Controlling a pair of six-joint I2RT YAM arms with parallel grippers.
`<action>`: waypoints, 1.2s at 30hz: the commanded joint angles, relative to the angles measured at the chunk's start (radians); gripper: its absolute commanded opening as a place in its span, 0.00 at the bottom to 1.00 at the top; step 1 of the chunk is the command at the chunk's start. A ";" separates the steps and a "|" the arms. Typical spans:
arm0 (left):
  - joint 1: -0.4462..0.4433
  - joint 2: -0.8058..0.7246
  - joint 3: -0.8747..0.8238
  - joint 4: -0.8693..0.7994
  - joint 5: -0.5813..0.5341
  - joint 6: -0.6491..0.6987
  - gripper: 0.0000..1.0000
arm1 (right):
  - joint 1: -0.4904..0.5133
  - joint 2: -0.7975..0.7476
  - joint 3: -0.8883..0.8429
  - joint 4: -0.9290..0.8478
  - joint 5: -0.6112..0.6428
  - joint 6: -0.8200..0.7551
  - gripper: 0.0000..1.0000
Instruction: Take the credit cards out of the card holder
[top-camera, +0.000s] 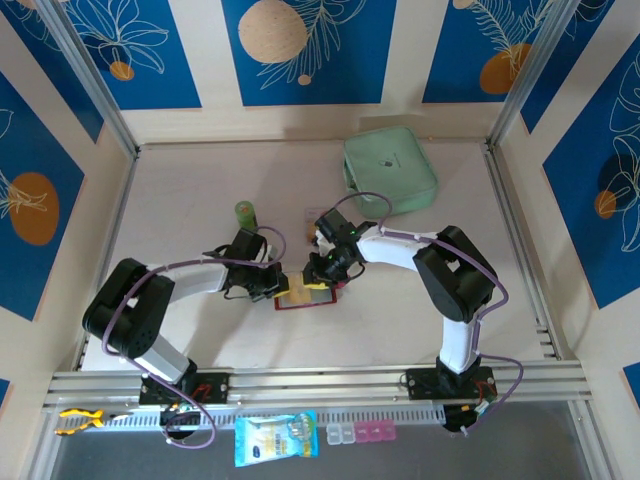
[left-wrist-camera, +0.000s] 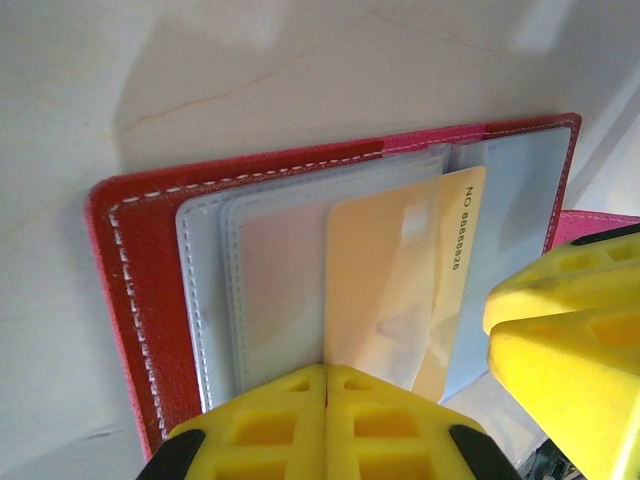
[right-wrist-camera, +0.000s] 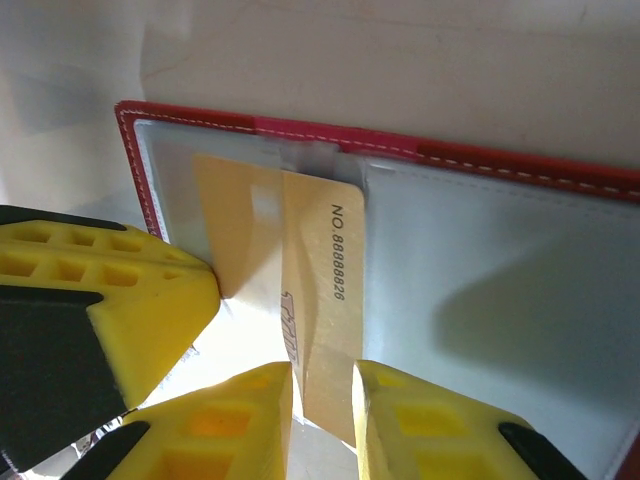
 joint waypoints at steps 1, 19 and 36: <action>-0.007 0.021 0.013 -0.057 -0.036 0.020 0.00 | -0.005 0.018 -0.018 0.011 -0.032 0.014 0.25; -0.005 0.023 0.024 -0.068 -0.036 0.024 0.00 | -0.018 0.039 -0.048 0.076 -0.089 0.030 0.24; -0.005 0.022 0.028 -0.076 -0.041 0.023 0.00 | -0.039 -0.008 -0.104 0.204 -0.183 0.078 0.15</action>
